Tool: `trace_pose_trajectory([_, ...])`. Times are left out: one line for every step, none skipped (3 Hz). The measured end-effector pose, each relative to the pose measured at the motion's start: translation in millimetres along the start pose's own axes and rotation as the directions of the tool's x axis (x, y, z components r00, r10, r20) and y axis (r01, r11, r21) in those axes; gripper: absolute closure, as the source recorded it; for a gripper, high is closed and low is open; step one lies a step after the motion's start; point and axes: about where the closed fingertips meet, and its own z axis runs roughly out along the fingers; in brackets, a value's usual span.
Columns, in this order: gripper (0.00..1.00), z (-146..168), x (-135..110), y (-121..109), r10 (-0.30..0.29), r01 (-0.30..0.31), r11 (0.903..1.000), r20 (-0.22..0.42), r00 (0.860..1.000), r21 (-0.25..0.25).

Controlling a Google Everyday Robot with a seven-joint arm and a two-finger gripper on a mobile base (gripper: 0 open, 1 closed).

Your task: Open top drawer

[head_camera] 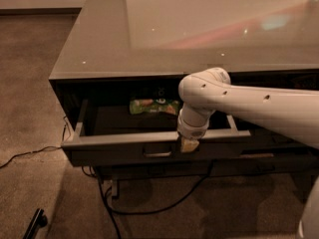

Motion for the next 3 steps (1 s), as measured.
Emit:
trace_pose_trajectory([0.88,-0.7,-0.7,2.2,0.0,0.0,1.0,0.0,1.0,0.0])
trace_pose_trajectory([0.86,-0.7,-0.7,2.3,0.0,0.0,1.0,0.0,1.0,0.0])
trace_pose_trajectory([0.62,-0.7,-0.7,2.3,0.0,0.0,1.0,0.0,1.0,0.0])
